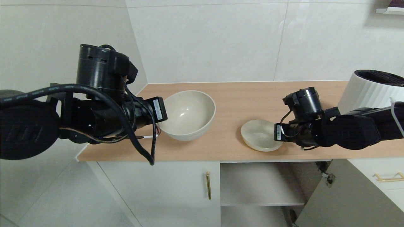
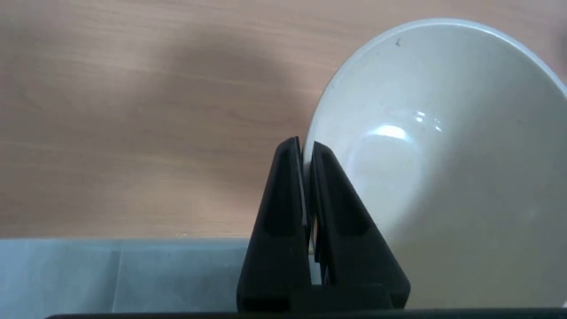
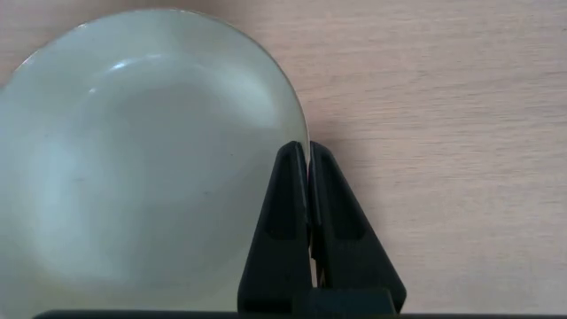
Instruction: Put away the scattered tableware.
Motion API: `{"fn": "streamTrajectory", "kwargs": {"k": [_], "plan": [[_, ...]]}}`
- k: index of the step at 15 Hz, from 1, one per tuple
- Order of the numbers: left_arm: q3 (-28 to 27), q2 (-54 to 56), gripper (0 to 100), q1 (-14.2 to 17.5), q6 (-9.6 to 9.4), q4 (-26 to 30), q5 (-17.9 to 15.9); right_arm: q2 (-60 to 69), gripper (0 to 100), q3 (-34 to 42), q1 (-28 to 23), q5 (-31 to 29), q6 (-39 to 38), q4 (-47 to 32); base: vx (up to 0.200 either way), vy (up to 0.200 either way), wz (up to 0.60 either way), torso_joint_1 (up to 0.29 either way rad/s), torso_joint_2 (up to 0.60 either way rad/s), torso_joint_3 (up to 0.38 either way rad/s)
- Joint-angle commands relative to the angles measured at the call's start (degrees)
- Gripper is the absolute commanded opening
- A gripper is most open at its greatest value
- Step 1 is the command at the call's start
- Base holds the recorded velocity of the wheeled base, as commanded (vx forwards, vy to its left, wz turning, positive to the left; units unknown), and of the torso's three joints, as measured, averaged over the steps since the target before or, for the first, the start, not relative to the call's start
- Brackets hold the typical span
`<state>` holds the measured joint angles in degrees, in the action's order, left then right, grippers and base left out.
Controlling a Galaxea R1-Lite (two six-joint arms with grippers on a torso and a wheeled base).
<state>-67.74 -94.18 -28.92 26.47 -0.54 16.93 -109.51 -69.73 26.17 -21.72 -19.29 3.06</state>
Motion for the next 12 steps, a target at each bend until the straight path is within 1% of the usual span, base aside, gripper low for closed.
{"fn": "streamTrajectory", "kwargs": {"k": [1,4,5,7,8,9,10,12], "plan": [[0.24,0.32,0,0.0,0.08,0.01,0.03,2.28,0,-0.05,0.02,0.1,-0.14,0.02,0.0,0.0,0.0,0.0,0.0,0.0],[3.76,2.25,0,-1.58,-0.01,0.1,0.21,9.14,0,1.61,0.11,1.51,-0.23,-0.86,0.0,0.0,0.0,0.0,0.0,0.0],[6.13,4.01,0,-1.85,-0.45,0.01,0.29,11.16,0,2.49,0.11,3.53,-0.23,-2.09,0.0,0.0,0.0,0.0,0.0,0.0],[9.12,7.08,0,-2.55,-1.68,0.01,0.21,13.97,0,3.2,0.19,6.78,-0.67,-4.2,0.0,0.0,0.0,0.0,0.0,0.0],[10.79,8.49,0,-3.25,-1.68,0.01,0.21,15.73,0,3.55,0.28,7.57,-1.63,-5.34,0.0,0.0,0.0,0.0,0.0,0.0],[12.02,9.28,0,-3.25,-1.68,0.01,0.29,17.75,0,4.43,0.72,8.01,-1.9,-6.58,0.0,0.0,0.0,0.0,0.0,0.0],[12.37,9.46,0,-3.25,-1.77,0.01,0.29,18.54,0,4.69,1.07,8.19,-1.9,-7.1,0.0,0.0,0.0,0.0,0.0,0.0],[13.08,10.34,0,-4.39,-1.77,0.01,0.29,24.96,0,9.0,3.36,9.16,-1.9,-11.06,0.0,0.0,0.0,0.0,0.0,0.0]]}}
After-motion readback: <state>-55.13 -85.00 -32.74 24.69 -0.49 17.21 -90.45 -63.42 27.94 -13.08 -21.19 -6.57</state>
